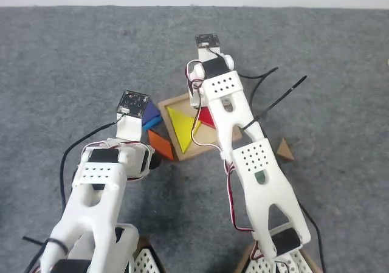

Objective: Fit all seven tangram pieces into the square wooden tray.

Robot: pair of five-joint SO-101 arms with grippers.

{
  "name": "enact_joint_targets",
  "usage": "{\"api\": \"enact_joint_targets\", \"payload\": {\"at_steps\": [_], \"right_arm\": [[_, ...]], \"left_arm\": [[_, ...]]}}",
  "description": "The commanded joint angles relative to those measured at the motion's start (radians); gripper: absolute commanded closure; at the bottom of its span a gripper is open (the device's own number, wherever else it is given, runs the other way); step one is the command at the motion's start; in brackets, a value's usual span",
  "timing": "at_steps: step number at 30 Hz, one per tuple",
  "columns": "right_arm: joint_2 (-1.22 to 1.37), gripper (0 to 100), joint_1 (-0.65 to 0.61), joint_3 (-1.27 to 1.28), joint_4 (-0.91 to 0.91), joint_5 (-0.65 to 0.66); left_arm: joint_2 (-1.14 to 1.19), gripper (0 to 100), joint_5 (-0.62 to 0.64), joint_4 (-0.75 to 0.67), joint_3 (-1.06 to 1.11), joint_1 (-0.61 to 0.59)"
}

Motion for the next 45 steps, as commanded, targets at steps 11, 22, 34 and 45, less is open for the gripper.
{"api": "enact_joint_targets", "payload": {"at_steps": [11, 22, 34, 45], "right_arm": [[-0.148, 97.1, -0.035, 0.094, 0.044, 0.209], [-0.226, 88.7, -0.077, 0.11, 0.045, 0.221], [-0.835, 89.4, -0.096, 0.83, 0.033, 0.298], [-1.242, 85.5, -0.097, 1.84, -0.677, 0.474]], "left_arm": [[-0.041, 74, -0.006, -0.025, -0.007, -0.002], [-0.041, 74, -0.006, -0.026, -0.007, -0.002], [-0.041, 74, -0.006, -0.026, -0.008, -0.002], [-0.041, 74, -0.006, -0.026, -0.005, -0.002]]}}
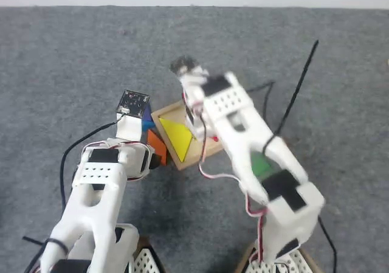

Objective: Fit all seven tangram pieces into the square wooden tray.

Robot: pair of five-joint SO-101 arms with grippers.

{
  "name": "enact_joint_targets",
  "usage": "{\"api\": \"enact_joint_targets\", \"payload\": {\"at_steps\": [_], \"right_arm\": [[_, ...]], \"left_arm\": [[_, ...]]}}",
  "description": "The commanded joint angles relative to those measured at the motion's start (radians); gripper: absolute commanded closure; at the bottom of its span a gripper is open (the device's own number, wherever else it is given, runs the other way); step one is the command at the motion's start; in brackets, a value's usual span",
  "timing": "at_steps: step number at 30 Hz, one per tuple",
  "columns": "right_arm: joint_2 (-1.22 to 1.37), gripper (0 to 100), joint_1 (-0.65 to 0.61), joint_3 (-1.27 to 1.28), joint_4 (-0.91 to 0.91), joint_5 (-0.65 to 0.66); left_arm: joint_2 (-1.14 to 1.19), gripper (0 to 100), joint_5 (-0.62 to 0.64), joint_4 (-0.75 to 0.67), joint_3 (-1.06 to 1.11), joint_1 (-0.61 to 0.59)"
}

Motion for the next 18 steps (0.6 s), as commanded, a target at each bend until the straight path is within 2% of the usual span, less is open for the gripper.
{"api": "enact_joint_targets", "payload": {"at_steps": [1, 6, 18], "right_arm": [[-0.136, 82.9, 0.002, 0.203, -0.197, 0.084], [-0.147, 73.4, -0.001, 0.236, -0.237, 0.169], [-0.074, 72.9, 0.016, 0.279, -0.305, 0.175]], "left_arm": [[-0.041, 74, -0.006, -0.026, -0.005, -0.002], [-0.04, 74, -0.006, -0.026, -0.005, -0.002], [-0.04, 74, -0.009, -0.026, -0.004, -0.002]]}}
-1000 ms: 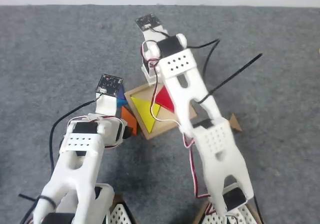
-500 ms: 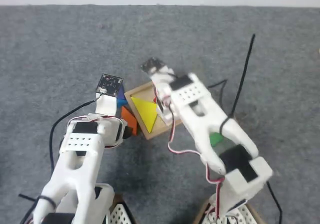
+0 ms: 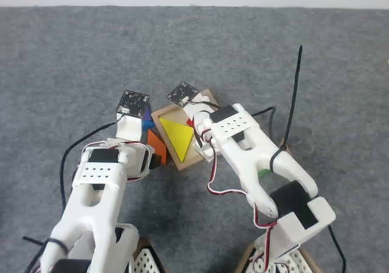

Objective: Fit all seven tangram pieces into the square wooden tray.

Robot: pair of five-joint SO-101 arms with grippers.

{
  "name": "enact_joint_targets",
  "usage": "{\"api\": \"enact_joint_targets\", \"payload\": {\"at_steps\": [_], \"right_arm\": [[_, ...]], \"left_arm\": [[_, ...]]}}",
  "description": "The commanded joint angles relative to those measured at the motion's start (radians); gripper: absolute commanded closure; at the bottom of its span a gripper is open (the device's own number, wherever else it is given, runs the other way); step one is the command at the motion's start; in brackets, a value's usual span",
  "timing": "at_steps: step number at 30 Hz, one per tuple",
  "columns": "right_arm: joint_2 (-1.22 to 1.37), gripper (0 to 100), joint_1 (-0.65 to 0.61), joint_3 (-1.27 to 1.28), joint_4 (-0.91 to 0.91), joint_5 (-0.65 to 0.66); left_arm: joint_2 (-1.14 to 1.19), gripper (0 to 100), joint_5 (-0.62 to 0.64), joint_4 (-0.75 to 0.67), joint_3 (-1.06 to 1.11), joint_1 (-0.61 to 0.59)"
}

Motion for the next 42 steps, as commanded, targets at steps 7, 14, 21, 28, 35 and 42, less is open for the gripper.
{"api": "enact_joint_targets", "payload": {"at_steps": [7, 14, 21, 28, 35, 42], "right_arm": [[0.133, 73.0, 0.048, -0.146, -0.061, 0.015], [0.275, 73.2, 0.05, -0.316, 0.031, 0.011], [0.386, 90.1, 0.05, -0.47, 0.205, 0.006], [0.374, 88.7, 0.021, -0.491, 0.259, -0.052], [0.412, 87.2, -0.002, -0.494, 0.26, -0.072], [0.438, 99.5, 0.019, -0.545, 0.311, -0.074]], "left_arm": [[-0.038, 74, -0.009, -0.028, -0.004, -0.002], [-0.04, 74, -0.009, -0.028, -0.004, -0.002], [-0.04, 74, -0.009, -0.028, -0.004, -0.002], [-0.04, 74, -0.009, -0.028, -0.004, -0.002], [-0.04, 74, -0.009, -0.028, -0.004, -0.002], [-0.04, 74, -0.008, -0.026, -0.004, -0.002]]}}
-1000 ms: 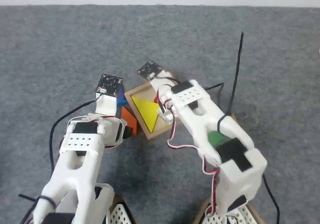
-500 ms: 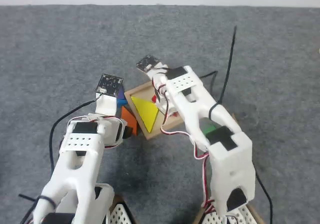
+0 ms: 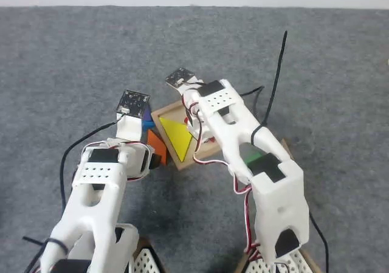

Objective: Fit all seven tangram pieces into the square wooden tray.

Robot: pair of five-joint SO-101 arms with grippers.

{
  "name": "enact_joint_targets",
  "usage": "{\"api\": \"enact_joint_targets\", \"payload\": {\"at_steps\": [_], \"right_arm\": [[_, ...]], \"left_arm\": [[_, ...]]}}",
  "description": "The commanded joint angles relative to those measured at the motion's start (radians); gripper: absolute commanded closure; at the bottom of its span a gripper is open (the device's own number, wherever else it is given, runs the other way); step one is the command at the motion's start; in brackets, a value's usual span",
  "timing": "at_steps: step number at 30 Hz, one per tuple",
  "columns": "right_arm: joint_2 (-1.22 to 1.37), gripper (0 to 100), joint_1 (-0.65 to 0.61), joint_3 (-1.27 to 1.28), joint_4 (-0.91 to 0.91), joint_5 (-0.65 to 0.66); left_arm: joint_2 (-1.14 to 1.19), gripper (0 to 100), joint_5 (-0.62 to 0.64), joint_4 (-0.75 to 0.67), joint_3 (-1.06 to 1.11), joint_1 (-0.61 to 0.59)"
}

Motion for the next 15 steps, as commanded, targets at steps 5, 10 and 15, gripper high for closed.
{"api": "enact_joint_targets", "payload": {"at_steps": [5, 10, 15], "right_arm": [[-0.001, 98.9, 0.058, -0.009, 0.038, -0.006], [-0.085, 98.9, 0.07, -0.068, 0.084, 0.011], [-0.179, 98.9, 0.11, -0.118, 0.15, 0.044]], "left_arm": [[-0.04, 74, -0.008, -0.026, -0.004, -0.002], [-0.04, 74, -0.006, -0.026, -0.004, -0.002], [-0.04, 74, -0.006, -0.026, -0.004, -0.002]]}}
